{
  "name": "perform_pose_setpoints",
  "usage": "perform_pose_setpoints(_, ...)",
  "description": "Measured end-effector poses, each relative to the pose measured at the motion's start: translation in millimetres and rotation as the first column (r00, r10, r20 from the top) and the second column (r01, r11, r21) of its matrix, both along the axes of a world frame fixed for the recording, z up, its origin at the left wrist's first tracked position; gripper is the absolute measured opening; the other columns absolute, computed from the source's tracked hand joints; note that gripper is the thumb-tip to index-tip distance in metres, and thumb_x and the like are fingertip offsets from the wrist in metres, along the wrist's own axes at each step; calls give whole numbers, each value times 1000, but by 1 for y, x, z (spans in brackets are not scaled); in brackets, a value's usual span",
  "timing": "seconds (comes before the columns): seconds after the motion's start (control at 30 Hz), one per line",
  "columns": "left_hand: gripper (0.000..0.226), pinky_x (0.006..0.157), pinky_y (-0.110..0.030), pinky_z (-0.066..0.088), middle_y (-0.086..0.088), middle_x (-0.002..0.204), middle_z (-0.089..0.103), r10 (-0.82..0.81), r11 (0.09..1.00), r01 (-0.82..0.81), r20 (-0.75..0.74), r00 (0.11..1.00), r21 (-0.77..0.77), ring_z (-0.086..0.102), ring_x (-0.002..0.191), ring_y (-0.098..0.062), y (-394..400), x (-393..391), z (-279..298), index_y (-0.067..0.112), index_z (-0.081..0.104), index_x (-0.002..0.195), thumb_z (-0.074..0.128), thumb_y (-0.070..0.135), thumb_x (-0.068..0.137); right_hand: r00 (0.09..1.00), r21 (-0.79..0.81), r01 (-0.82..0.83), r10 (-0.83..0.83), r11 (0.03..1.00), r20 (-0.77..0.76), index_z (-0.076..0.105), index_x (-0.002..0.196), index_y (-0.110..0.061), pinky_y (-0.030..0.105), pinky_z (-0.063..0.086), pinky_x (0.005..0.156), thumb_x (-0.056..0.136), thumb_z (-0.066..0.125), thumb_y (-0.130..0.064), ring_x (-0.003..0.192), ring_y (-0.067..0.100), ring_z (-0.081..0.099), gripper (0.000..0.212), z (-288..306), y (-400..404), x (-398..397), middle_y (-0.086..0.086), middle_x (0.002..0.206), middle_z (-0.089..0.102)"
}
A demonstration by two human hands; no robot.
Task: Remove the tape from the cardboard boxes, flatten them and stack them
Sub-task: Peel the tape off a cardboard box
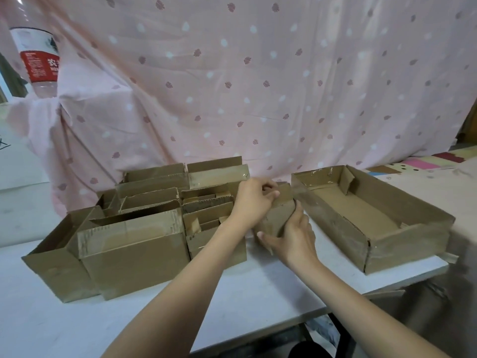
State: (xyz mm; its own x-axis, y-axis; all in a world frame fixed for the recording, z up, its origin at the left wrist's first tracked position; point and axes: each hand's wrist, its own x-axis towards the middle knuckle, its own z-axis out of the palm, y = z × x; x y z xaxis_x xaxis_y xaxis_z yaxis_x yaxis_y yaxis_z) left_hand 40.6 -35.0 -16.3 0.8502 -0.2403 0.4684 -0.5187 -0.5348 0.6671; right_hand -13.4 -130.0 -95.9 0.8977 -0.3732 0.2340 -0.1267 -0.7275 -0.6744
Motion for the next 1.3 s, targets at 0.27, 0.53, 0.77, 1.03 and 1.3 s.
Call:
perform_pose_setpoints(0.27,21,74,-23,52,2,78,68,-38,998,35,-60,997,-53,57,63,-7,18,-16,21,16,74,102,72,9,82,1000,-218,-13,9,976,-17,12,153,-8,45,28,109,73,80,-44,138,34,32,111,45,-30,-24,12,152,32)
perform_pose_setpoints(0.53,33,92,-26,46,-2,115,64,-109,942,82,64,992,326,57,91,-14,53,-68,37,20,68,122,67,22,89,930,-407,-281,142,869,-339,15,157,-13,42,37,110,76,75,-38,138,30,33,104,112,-51,-52,7,145,35)
perform_pose_setpoints(0.77,35,97,-15,33,1,133,56,-161,900,120,64,985,420,53,120,-15,71,-100,31,20,64,130,60,28,96,791,-396,-535,278,746,-546,35,146,-16,42,47,103,71,81,-51,125,25,51,94,128,-25,-69,3,144,43)
perform_pose_setpoints(1.03,52,117,-35,28,-3,155,38,-63,839,72,-35,997,540,37,141,-20,96,-109,9,18,40,150,37,42,104,704,-282,-686,514,671,-489,41,129,-24,36,53,86,67,86,-47,105,19,55,80,97,16,-50,-6,115,50)
perform_pose_setpoints(1.3,99,121,-45,21,3,162,22,-10,797,116,-179,984,593,21,148,-24,124,-109,-19,27,20,157,26,82,75,625,14,-756,729,654,-279,41,145,-38,20,41,105,74,85,-44,127,-1,47,84,80,21,-34,-18,139,49)
